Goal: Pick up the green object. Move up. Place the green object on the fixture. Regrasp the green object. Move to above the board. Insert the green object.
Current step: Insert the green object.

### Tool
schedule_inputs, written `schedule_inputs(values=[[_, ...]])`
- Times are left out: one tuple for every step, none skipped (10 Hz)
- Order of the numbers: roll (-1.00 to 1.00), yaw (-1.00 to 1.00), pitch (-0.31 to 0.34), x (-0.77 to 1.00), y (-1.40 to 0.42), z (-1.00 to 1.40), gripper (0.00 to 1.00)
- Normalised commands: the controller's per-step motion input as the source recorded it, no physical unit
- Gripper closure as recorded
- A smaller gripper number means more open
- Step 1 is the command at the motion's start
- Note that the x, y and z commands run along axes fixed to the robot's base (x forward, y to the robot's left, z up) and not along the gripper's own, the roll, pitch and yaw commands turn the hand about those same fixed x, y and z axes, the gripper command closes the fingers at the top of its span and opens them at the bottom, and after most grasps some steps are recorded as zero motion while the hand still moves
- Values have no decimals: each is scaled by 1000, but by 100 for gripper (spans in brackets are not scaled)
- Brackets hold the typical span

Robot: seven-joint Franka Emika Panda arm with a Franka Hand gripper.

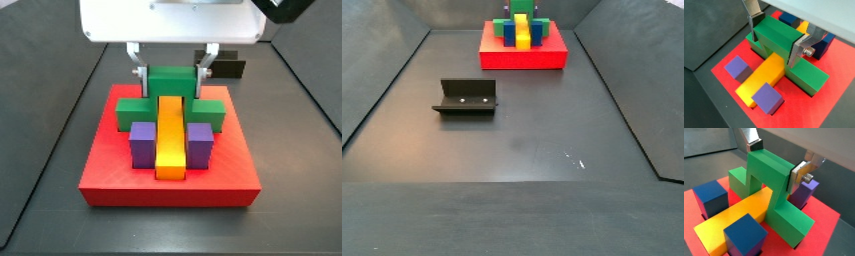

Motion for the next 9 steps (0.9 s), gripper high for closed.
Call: schedule_inputs(values=[[0, -31, 66, 449, -171, -214, 100], [-19, -71, 44, 360, -91, -277, 100], [-31, -77, 7, 217, 0, -434, 100], [-14, -74, 14, 249, 0, -537, 100], [0, -71, 43, 366, 0, -566, 100], [0, -60, 60, 411, 14, -657, 100], [0, -51, 44, 417, 43, -820, 100], [0, -54, 53, 389, 46, -957, 100], [33, 0, 30, 0, 49, -183, 100]])
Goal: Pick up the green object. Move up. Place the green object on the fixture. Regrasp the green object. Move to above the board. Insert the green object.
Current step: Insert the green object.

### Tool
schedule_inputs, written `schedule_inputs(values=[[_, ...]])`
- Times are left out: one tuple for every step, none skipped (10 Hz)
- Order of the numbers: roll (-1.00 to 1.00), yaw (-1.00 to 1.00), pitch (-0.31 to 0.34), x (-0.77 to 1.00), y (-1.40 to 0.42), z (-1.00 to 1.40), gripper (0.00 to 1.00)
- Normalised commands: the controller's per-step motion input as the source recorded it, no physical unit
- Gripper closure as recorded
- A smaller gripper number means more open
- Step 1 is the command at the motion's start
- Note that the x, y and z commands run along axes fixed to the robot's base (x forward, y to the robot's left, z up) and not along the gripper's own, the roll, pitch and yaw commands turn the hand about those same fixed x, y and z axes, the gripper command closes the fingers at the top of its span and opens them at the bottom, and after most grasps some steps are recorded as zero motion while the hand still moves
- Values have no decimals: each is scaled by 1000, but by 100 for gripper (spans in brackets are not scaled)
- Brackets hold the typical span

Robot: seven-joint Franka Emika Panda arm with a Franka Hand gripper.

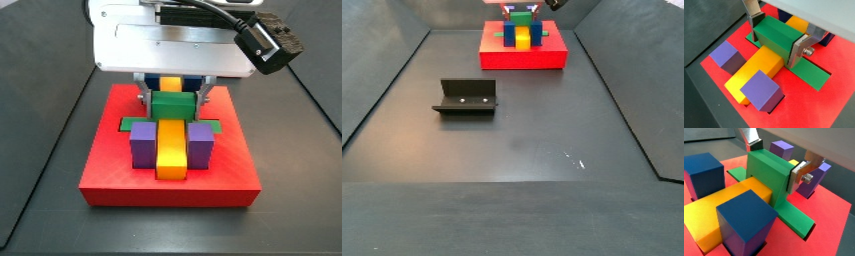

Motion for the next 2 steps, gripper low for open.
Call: schedule_inputs(values=[[-7, 0, 0, 0, 0, 0, 100], [0, 0, 0, 0, 0, 0, 100]])
